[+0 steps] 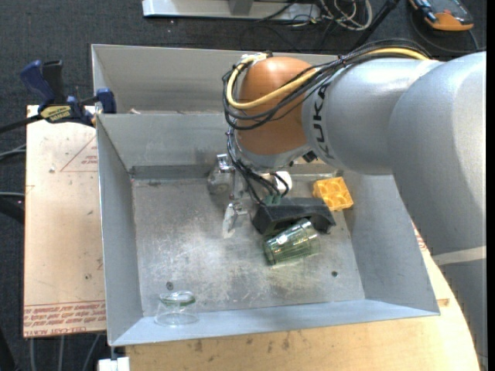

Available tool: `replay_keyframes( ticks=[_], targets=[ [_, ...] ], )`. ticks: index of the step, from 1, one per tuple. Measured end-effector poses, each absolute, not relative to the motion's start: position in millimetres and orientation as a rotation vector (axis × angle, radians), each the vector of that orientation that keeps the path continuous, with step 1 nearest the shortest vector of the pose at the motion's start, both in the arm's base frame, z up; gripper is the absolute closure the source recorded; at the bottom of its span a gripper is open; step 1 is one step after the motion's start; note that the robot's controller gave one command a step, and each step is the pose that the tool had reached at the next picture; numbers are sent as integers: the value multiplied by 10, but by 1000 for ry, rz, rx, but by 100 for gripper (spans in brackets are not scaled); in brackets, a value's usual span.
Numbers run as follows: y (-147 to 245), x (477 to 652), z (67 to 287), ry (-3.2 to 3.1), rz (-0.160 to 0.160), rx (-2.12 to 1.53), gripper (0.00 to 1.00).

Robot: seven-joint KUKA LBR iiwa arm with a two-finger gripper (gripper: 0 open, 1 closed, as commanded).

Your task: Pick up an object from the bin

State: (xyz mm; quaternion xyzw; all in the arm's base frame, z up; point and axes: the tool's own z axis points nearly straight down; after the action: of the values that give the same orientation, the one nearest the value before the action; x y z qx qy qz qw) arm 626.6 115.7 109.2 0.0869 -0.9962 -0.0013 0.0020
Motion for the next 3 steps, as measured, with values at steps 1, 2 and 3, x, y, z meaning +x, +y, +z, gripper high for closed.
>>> replay_keyframes(
  ticks=[1, 2, 3],
  targets=[
    [715, 6524, 857, -3034, 0, 876, 100],
    [716, 6524, 857, -3034, -1, 875, 100],
    [701, 6581, 847, -3026, -8, 870, 100]
  ],
)
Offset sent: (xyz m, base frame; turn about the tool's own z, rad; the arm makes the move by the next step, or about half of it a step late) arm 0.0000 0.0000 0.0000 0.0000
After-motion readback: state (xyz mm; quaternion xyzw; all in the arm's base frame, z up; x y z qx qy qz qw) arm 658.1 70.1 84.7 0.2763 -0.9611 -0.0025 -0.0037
